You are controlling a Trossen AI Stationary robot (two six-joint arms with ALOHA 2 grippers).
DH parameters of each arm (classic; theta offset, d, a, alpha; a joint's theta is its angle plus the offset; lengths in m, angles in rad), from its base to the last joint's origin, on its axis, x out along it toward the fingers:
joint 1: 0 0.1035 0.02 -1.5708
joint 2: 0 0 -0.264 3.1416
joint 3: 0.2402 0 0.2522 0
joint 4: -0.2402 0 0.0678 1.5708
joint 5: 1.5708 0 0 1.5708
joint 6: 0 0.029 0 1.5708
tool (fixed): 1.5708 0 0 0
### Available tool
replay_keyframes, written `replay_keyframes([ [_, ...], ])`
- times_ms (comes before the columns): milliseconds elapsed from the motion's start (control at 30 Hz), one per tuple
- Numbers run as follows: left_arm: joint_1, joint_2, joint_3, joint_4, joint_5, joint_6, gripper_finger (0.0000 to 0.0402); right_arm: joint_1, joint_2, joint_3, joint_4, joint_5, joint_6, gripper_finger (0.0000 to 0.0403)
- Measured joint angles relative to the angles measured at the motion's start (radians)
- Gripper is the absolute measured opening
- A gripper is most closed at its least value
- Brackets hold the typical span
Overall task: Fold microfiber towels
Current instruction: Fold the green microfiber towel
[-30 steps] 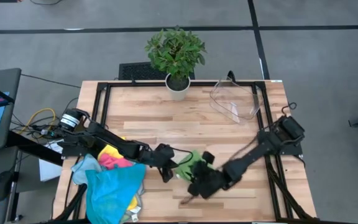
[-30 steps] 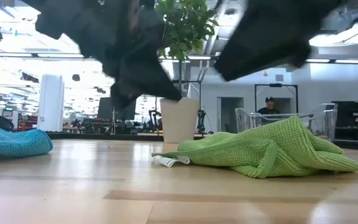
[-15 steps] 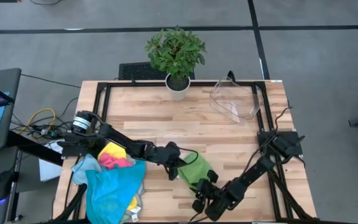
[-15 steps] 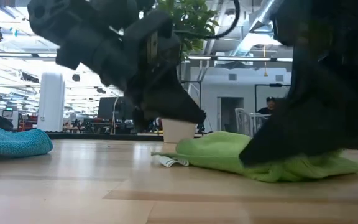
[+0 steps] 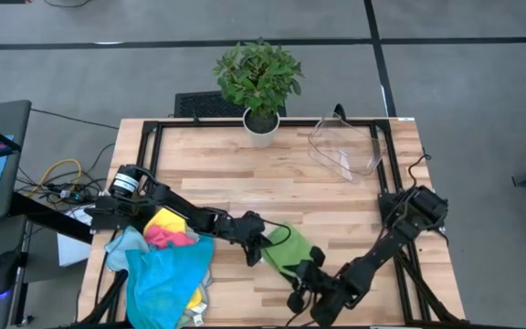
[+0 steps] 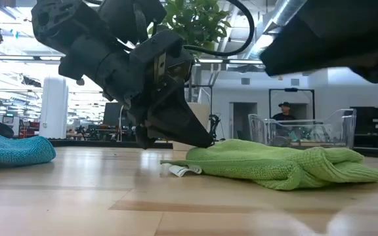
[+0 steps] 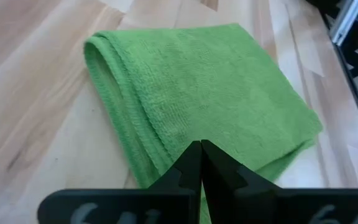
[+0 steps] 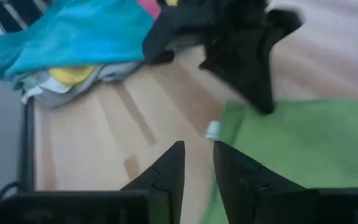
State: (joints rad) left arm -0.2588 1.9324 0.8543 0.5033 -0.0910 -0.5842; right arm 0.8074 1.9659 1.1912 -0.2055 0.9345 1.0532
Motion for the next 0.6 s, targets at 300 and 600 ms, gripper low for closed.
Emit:
replay_keyframes([
  [300,0.003,-0.004,0.000,-0.013,-0.001,-0.015,0.0000,0.006,0.133,-0.001,-0.053,-0.066,0.200,0.0098],
  [600,0.030,-0.018,0.001,0.145,0.024,-0.065,0.0000,0.010,0.145,-0.003,-0.054,-0.073,0.264,0.0097],
])
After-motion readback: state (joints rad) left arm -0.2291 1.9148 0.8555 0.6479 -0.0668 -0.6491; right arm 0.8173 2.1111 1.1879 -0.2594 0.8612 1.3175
